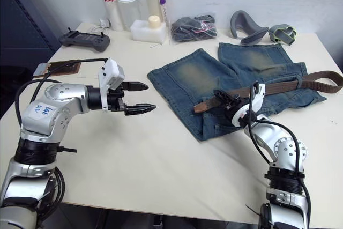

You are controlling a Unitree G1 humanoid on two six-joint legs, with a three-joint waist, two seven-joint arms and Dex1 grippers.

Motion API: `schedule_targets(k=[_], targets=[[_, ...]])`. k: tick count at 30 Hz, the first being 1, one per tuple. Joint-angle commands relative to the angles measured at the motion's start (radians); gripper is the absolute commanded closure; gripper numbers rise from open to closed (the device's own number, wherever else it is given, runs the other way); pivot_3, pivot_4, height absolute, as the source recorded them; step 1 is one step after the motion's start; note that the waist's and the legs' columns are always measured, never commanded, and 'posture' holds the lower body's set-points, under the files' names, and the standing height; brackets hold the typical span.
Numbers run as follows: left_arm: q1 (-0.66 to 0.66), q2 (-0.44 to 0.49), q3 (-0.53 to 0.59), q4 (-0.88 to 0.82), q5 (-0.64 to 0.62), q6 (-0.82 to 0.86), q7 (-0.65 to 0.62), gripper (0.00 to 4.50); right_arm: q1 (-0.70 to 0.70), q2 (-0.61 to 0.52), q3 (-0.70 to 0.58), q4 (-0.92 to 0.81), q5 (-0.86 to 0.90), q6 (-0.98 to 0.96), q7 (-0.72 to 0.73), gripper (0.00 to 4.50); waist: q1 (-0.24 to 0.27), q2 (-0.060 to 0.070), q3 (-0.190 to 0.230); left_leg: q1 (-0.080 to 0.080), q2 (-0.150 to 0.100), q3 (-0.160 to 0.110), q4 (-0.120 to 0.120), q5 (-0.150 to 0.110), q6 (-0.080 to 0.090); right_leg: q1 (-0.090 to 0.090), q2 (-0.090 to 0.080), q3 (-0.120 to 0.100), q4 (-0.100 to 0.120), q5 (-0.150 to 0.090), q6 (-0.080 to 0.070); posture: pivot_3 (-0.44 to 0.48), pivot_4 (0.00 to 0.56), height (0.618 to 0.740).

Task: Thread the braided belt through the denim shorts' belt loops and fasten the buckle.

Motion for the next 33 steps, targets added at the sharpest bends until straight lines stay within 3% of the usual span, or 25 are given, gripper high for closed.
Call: schedule_targets(k=[1, 17, 33], targets=[[-0.013, 0.013, 0.018, -0.021, -0.006, -0.015, -0.002, 0.00, 0.013, -0.024, -0.054, -0.045, 0.001, -0.011, 0.023, 4.43, 0.000, 0.000, 0.000, 0.000, 0.000, 0.000, 0.000, 0.000, 0.000, 0.000, 0.000, 0.000, 0.000, 0.000, 0.000, 0.000, 0.150, 0.631], [-0.039, -0.012, -0.016, 0.011, 0.006, -0.044, -0.016, 0.00, -0.042, 0.055, -0.059, -0.024, -0.264, -0.183, 0.164, 4.47, 0.000, 0.000, 0.000, 0.000, -0.001, 0.000, 0.000, 0.000, 0.000, -0.001, 0.012, 0.023, 0.000, 0.000, 0.000, 0.000, 0.150, 0.631], [-0.030, -0.002, -0.033, 0.014, 0.027, -0.072, -0.038, 0.00, -0.011, 0.055, -0.098, -0.019, -0.254, -0.103, 0.217, 4.47, 0.000, 0.000, 0.000, 0.001, -0.003, -0.001, 0.000, 0.000, 0.000, -0.001, 0.013, 0.026, 0.001, 0.000, 0.000, 0.000, 0.150, 0.631]])
